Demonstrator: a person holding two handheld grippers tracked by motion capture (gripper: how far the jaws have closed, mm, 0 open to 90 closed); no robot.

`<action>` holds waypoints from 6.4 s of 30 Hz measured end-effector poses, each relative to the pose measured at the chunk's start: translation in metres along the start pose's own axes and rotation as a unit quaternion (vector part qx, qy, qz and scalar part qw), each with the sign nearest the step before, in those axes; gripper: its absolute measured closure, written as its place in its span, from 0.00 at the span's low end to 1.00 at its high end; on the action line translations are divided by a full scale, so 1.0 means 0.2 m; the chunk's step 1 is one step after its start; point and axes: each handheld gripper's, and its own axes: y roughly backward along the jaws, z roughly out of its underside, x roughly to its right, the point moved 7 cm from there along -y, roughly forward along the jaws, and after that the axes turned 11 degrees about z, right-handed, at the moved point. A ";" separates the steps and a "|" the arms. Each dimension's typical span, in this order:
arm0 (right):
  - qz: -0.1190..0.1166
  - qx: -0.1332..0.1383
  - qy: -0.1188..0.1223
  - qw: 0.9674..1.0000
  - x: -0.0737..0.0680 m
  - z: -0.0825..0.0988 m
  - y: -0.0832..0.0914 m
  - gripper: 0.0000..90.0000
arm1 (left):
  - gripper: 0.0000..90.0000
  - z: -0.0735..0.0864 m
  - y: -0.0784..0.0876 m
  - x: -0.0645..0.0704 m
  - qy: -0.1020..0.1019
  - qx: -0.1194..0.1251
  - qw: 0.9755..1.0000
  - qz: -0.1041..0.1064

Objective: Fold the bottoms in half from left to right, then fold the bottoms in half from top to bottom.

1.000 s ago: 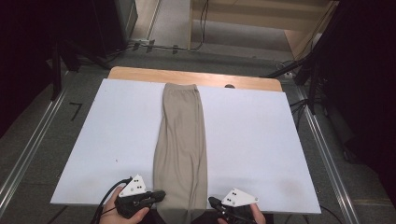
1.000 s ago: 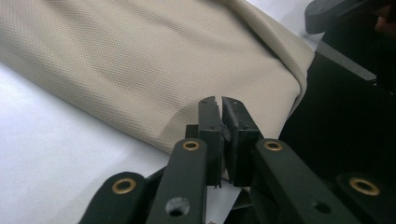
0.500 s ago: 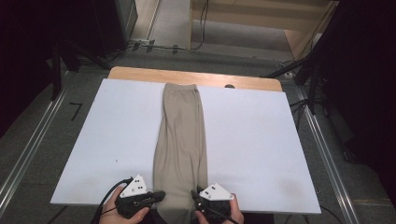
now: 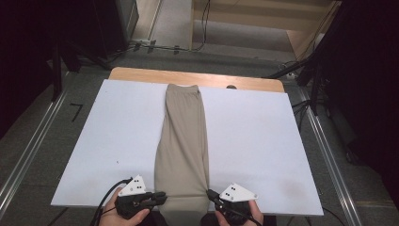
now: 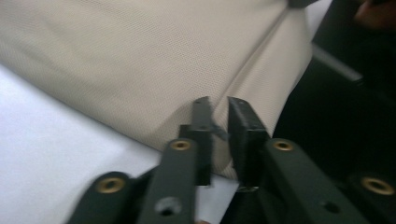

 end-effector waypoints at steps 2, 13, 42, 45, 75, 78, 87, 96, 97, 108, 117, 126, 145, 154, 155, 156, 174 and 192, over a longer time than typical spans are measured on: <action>0.006 -0.012 0.002 1.000 0.00 0.02 -0.01 0.98 | 0.74 -0.01 0.05 -0.03 0.011 0.023 1.000 -0.013; 0.033 -0.024 -0.020 0.999 0.09 0.05 -0.03 0.98 | 0.72 0.00 0.10 -0.05 0.020 0.038 0.998 -0.036; -0.020 -0.007 -0.038 0.999 0.12 0.06 0.00 0.98 | 1.00 -0.01 0.03 0.03 -0.019 -0.001 0.998 -0.052; -0.016 -0.009 -0.033 0.999 0.12 0.06 -0.01 0.98 | 0.67 -0.05 -0.03 0.02 -0.007 0.005 0.997 -0.072; -0.045 -0.025 -0.026 0.998 0.03 0.08 -0.02 0.65 | 0.64 -0.04 0.15 -0.07 0.055 0.037 0.995 -0.081; -0.050 -0.033 -0.016 0.998 0.00 0.09 -0.03 0.68 | 0.65 -0.01 0.12 0.01 0.043 0.022 0.996 -0.072; -0.054 -0.035 0.008 0.998 -0.04 0.10 -0.04 0.97 | 0.84 0.03 0.03 0.02 0.018 -0.022 0.994 -0.108; -0.036 -0.011 -0.002 0.999 -0.04 0.08 -0.03 0.70 | 0.54 -0.01 0.03 0.05 0.004 0.017 0.995 -0.096; -0.034 -0.001 0.003 0.999 -0.04 0.06 -0.02 0.68 | 0.49 -0.03 0.04 0.06 0.002 0.028 0.996 -0.084; -0.035 0.057 -0.023 0.997 0.21 -0.08 0.06 0.31 | 0.07 -0.28 0.19 -0.08 -0.023 0.102 0.993 -0.045; -0.039 0.063 -0.025 0.997 0.37 -0.25 -0.08 0.00 | 0.00 -0.54 0.13 -0.36 -0.029 0.115 0.992 -0.041; -0.039 0.067 -0.034 0.996 0.52 -0.45 -0.28 0.00 | 0.00 -0.74 0.03 -0.64 -0.026 0.107 0.993 -0.043; -0.043 0.032 -0.034 0.998 0.64 -0.88 -0.83 0.15 | 0.00 -0.80 -0.08 -1.03 0.011 0.107 0.991 -0.073; -0.008 0.010 -0.040 0.999 0.70 -0.98 -1.03 0.34 | 0.00 -0.77 -0.14 -1.05 0.001 0.069 0.995 -0.075; -0.006 0.004 -0.043 0.999 0.70 -0.98 -1.05 0.36 | 0.00 -0.76 -0.14 -1.04 0.000 0.063 0.995 -0.078; 0.000 0.001 -0.046 0.999 0.71 -0.98 -1.07 0.37 | 0.00 -0.76 -0.15 -1.04 -0.003 0.059 0.995 -0.079; 0.017 -0.024 -0.093 0.995 0.85 -1.00 -1.19 0.67 | 0.00 -0.75 -0.16 -1.03 -0.003 0.062 0.994 -0.085; 0.059 -0.078 -0.063 0.993 0.86 -1.14 -1.36 0.89 | 0.00 -0.75 -0.15 -1.03 0.002 0.075 0.995 -0.065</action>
